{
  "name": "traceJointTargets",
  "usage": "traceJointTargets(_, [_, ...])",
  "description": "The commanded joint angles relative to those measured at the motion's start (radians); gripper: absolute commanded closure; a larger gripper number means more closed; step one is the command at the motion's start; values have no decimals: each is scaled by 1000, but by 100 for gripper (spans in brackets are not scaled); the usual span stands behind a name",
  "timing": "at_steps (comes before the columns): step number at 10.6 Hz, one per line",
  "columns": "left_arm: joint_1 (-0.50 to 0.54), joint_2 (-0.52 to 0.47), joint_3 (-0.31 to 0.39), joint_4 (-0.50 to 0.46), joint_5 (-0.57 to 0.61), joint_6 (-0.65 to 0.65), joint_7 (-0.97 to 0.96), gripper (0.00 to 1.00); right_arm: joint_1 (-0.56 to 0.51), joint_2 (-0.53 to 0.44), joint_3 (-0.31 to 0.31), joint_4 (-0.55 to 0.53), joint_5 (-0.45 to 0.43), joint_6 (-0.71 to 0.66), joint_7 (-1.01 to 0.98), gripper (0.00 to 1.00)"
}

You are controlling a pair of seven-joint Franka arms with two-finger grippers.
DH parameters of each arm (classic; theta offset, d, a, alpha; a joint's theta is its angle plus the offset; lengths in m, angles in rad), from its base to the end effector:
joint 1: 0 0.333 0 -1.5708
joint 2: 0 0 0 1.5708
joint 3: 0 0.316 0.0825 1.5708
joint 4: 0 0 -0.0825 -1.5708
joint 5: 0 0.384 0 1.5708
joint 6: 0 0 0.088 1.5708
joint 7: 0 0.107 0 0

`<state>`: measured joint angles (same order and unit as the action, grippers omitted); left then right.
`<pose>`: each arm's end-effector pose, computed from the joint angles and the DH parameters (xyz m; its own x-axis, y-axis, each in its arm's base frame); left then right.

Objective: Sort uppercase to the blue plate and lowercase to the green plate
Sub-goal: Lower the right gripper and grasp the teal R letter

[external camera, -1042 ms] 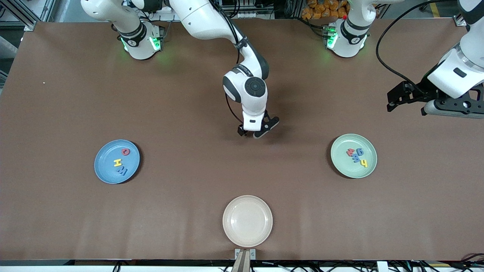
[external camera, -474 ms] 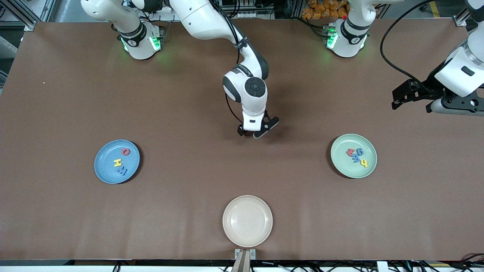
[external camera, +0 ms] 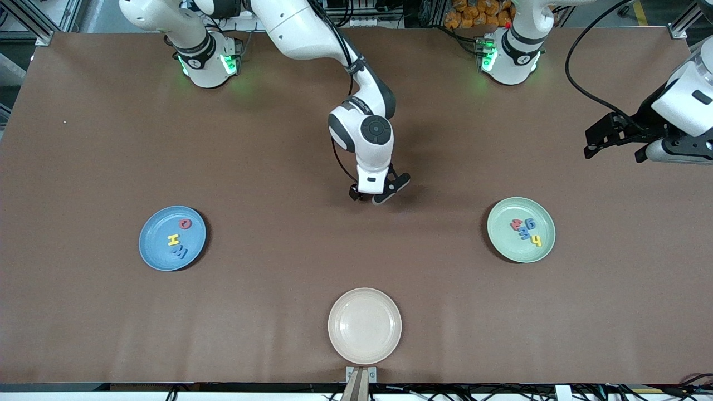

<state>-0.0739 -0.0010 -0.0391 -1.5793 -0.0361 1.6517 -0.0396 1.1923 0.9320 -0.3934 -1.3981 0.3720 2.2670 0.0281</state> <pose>0.5584 -0.0670 0.6285 0.9949 -0.0702 0.0718 -0.0731 -0.9966 0.0389 0.4575 0.5671 0.1726 0.7776 0.6285 0.0177 0.6280 -0.7778 0.0264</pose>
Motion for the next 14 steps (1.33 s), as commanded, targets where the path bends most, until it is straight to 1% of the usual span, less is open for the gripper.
traceJointTargets(1, [-12, -17, 19, 4, -15, -21, -9, 0, 9, 8, -4, -10, -13, 28, 19, 100])
traceJointTargets(4, [-10, -25, 21, 4, -10, -21, -11, 0, 9, 5, -4, -10, -13, 28, 21, 100])
traceJointTargets(5, [-12, -25, 31, 4, -10, -21, -11, 0, 7, 2, -4, -10, -13, 25, 21, 100])
traceJointTargets(7, [-18, -24, 39, 4, -7, -23, -63, 0, 0, -7, -4, -10, -7, 19, 24, 100])
traceJointTargets(8, [-39, -22, 51, 2, 31, -26, -75, 0, -5, -15, -4, -12, -2, 16, 35, 100])
traceJointTargets(9, [-44, -22, 51, 4, 47, -26, -77, 0, -10, -16, -5, -12, -2, 16, 74, 100])
traceJointTargets(14, [-44, -22, 61, 4, 48, -27, -75, 0, -60, -18, -4, -12, 1, 14, 173, 100])
